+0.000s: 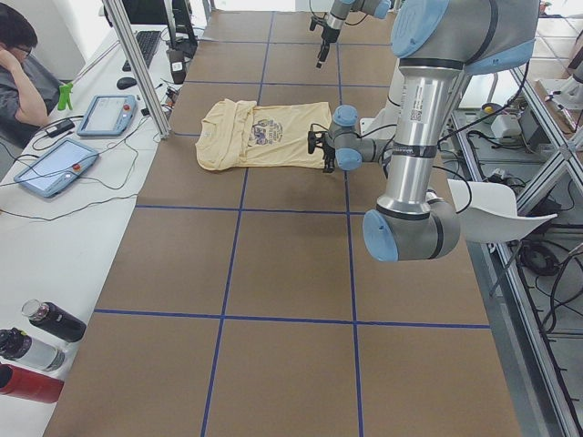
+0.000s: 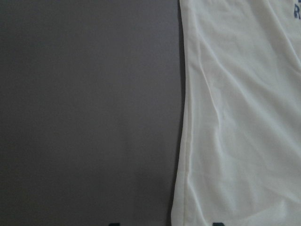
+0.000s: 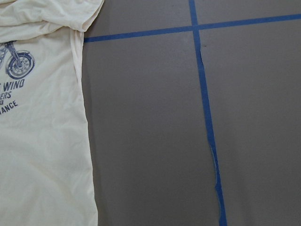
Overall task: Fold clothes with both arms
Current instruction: 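Lower both grippers to the hem corners nearest the robot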
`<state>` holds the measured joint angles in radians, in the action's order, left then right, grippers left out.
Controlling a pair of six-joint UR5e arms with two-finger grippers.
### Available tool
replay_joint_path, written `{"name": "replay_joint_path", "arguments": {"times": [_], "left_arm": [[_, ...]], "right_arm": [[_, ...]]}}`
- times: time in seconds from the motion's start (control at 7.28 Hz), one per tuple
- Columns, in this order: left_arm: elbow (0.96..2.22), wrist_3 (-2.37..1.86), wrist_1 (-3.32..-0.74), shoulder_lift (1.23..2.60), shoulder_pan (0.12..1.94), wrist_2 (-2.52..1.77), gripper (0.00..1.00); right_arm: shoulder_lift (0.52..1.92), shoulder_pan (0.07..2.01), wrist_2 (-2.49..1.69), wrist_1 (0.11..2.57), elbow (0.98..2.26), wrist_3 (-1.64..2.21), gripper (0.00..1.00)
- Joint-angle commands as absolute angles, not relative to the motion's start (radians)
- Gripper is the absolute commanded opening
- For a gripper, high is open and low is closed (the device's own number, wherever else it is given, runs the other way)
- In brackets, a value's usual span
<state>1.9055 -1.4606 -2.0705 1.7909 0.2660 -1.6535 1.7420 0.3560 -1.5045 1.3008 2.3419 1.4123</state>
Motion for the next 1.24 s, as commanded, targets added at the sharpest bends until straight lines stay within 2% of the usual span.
{"name": "replay_joint_path", "arguments": {"times": [0.0,0.41,0.55,0.82,1.1], "left_arm": [[1.908,-1.463,-2.071,1.792,0.253,-1.654,0.49],[1.905,-1.47,-2.069,1.792,0.238,-1.652,0.44],[1.905,-1.47,-2.069,1.792,0.238,-1.652,0.37],[1.905,-1.471,-2.069,1.792,0.238,-1.652,0.0],[1.924,-1.47,-2.068,1.789,0.242,-1.654,0.0]], "right_arm": [[1.743,0.356,-1.505,1.301,2.341,1.413,1.0],[1.743,0.356,-1.503,1.301,2.341,1.413,1.0],[1.743,0.356,-1.503,1.301,2.341,1.413,1.0],[1.743,0.354,-1.503,1.301,2.336,1.413,1.0],[1.741,0.353,-1.503,1.295,2.327,1.413,1.0]]}}
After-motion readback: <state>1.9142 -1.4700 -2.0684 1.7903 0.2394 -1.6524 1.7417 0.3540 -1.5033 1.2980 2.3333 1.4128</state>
